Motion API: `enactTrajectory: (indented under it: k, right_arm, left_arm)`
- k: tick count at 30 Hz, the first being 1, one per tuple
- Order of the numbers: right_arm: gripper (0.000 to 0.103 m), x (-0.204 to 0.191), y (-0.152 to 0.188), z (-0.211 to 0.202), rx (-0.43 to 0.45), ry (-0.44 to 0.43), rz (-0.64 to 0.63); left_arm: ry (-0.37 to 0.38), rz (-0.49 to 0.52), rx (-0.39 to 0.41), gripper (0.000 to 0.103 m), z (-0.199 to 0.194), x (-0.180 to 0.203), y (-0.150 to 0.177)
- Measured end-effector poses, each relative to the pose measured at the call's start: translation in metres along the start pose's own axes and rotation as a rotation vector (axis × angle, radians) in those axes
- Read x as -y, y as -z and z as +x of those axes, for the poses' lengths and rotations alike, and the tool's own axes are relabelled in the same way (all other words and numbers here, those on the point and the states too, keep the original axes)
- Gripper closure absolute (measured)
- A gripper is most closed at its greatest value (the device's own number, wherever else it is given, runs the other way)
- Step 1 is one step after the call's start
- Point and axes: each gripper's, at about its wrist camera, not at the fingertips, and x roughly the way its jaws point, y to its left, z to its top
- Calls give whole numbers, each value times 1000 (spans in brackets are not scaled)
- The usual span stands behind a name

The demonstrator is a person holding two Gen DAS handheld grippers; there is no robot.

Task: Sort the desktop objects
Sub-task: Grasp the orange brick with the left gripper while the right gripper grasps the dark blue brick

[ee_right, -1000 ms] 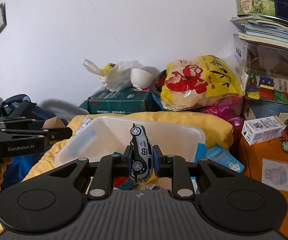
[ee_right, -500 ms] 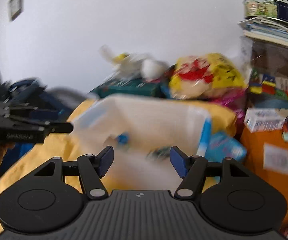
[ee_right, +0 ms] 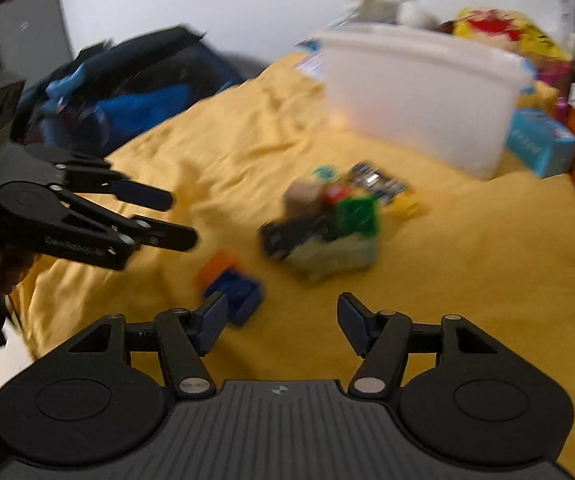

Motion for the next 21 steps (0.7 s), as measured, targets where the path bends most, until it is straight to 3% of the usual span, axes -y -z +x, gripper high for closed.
enactTrajectory:
  k: [9, 15, 21]
  right_arm:
    - [40, -34, 1, 32, -13, 16, -99]
    - [41, -7, -2, 34, -12, 144, -1]
    - [41, 11, 10, 22, -29, 165, 21]
  left_arm:
    - [-36, 38, -2, 46, 2, 6, 11]
    - [-37, 22, 2, 46, 3, 4, 10]
    - [26, 25, 3, 46, 14, 24, 0]
